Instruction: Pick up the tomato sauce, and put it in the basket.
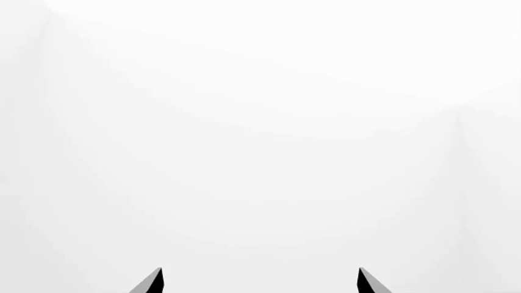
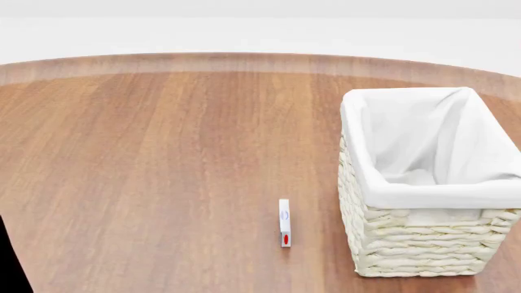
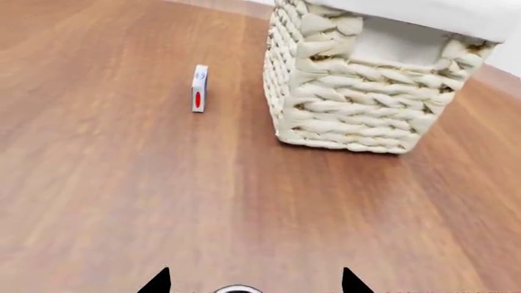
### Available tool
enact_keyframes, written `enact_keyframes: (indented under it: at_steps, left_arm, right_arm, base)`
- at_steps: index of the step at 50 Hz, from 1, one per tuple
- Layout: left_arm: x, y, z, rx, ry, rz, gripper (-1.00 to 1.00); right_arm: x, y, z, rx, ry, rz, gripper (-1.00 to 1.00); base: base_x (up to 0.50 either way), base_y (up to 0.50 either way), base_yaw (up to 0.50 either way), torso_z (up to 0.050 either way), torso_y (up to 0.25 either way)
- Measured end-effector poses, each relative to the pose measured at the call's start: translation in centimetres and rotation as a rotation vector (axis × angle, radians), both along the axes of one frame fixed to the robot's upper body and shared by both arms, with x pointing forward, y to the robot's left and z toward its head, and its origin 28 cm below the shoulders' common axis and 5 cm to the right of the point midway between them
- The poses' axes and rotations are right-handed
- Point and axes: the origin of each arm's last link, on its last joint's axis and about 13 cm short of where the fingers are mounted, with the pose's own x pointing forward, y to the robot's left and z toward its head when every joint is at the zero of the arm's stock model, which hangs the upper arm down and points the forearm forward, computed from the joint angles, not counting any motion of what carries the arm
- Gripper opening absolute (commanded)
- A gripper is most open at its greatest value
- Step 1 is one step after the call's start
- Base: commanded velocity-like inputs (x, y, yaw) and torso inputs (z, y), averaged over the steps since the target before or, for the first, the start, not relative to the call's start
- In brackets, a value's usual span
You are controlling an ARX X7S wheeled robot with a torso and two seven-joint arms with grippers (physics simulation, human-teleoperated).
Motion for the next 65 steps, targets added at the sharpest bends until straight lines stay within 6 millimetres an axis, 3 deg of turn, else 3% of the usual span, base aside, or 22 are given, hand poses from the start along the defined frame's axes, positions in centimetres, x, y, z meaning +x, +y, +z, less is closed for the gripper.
enact_keyframes:
  at_steps: [54,55,65]
  left_arm:
    - [-0.2,-0.4,-0.4,0.025,0.009,-0.007,1.00]
    - [-0.2,-0.4,-0.4,0.025,0.009,-0.007,1.00]
    - [-0.2,-0.4,-0.4,0.027,0.009,-0.008,1.00]
  right_arm:
    - [-0.8,0.0,-4.2,0.059,0.076,-0.001,1.00]
    - [-0.9,0.0,-4.2,0.060,0.077,-0.002,-1.00]
    - [-0.8,0.1,-4.4,0.073,0.066,-0.019,-1.00]
  base:
    - [0.00,0.00,0.00,0.000,0.000]
    - [0.00,0.00,0.00,0.000,0.000]
    - [0.00,0.00,0.00,0.000,0.000]
